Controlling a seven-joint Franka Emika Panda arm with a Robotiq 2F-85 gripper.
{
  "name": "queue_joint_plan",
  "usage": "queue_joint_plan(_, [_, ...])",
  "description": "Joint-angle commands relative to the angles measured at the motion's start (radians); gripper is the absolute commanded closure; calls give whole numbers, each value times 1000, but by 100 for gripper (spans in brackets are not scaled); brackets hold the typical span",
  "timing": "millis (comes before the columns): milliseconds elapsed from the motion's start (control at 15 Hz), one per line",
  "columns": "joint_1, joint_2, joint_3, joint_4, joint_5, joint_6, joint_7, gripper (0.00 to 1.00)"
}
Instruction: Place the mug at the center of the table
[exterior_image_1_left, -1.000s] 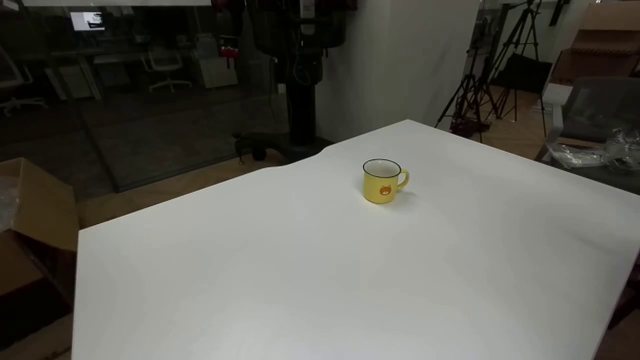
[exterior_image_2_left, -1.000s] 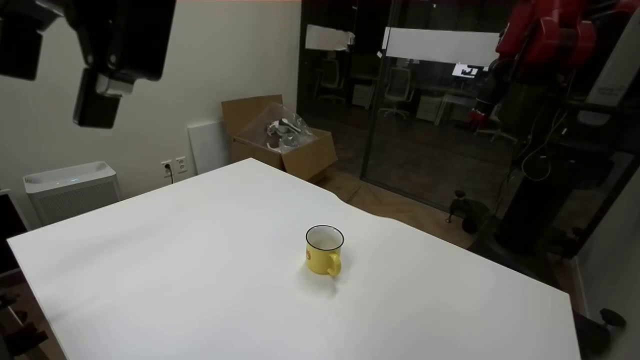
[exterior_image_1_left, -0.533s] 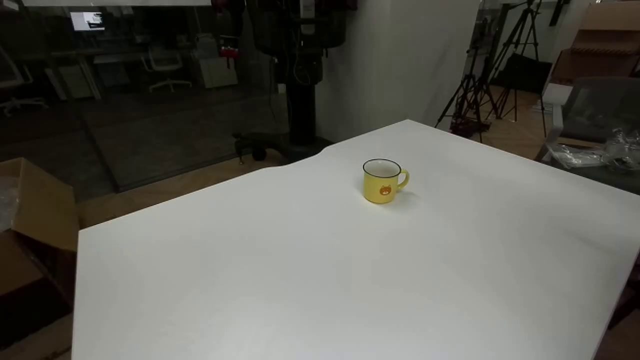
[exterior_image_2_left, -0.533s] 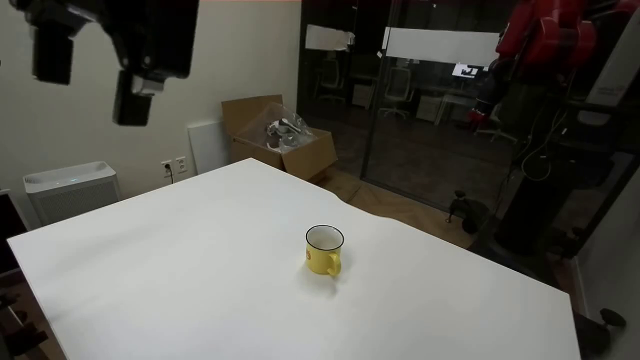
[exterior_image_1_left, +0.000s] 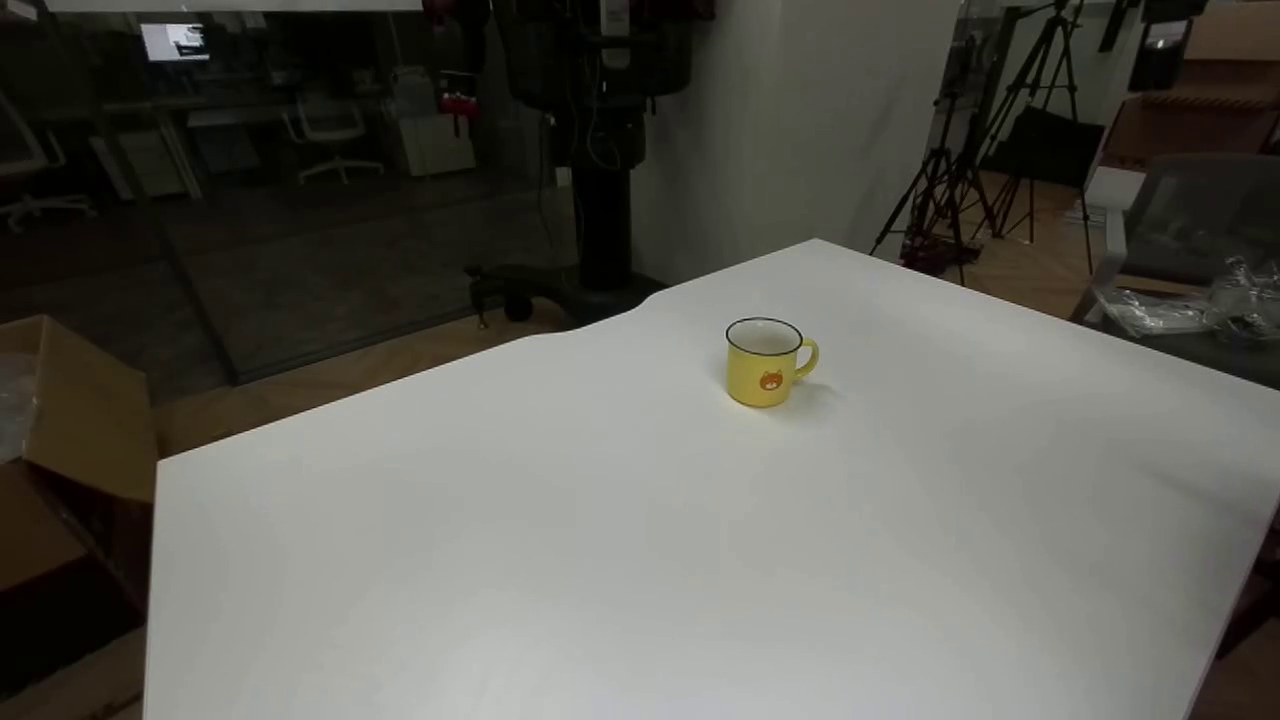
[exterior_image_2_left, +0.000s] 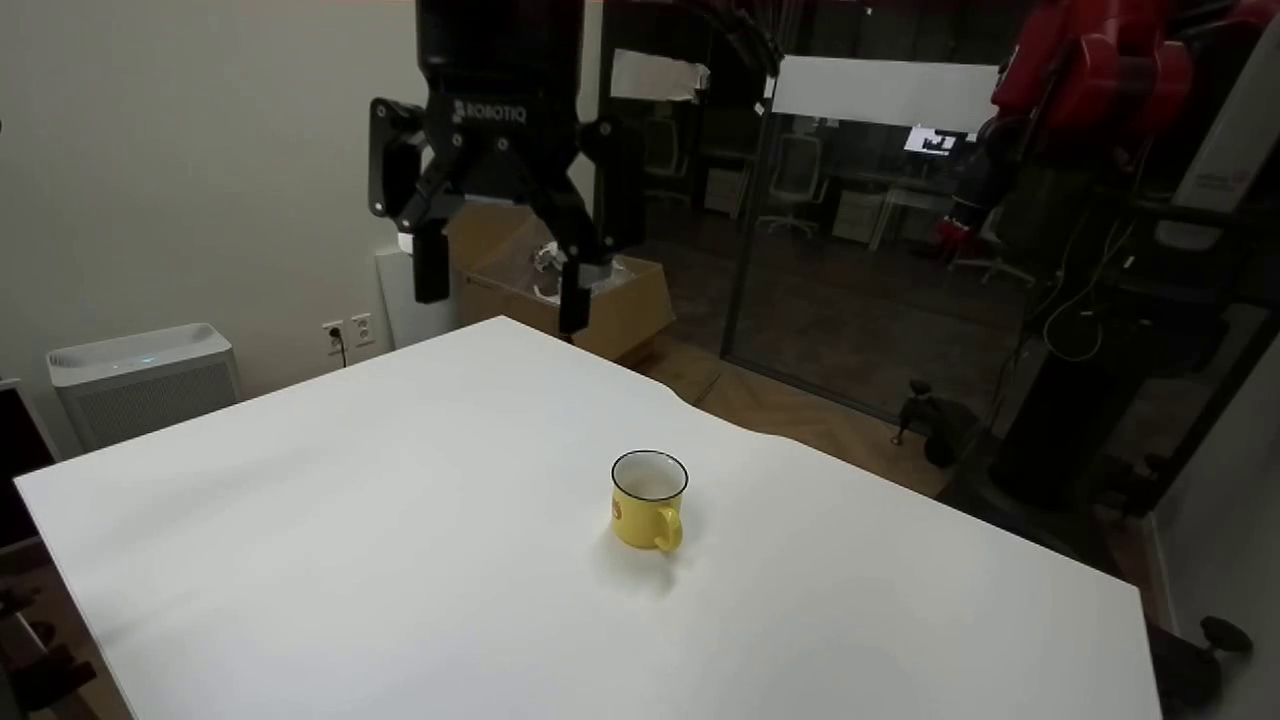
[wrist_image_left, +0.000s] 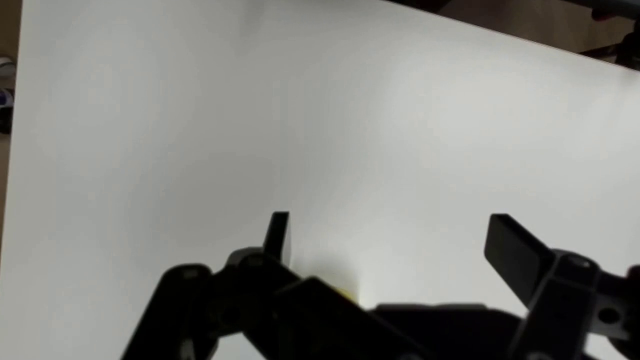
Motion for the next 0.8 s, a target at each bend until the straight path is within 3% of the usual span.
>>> queue_joint_plan(0, [-13,14,12,1,5,-1,-4,0])
queue_joint_plan(200, [-7,-37,11,-28,19,13,-11,0])
queue_joint_plan(333, [-3,-34,20,-44,100,117,100,0])
queue_joint_plan(533, [12,85,31,5,239,261,171,0])
queue_joint_plan(733, [7,251,53,54,323,482,253,0])
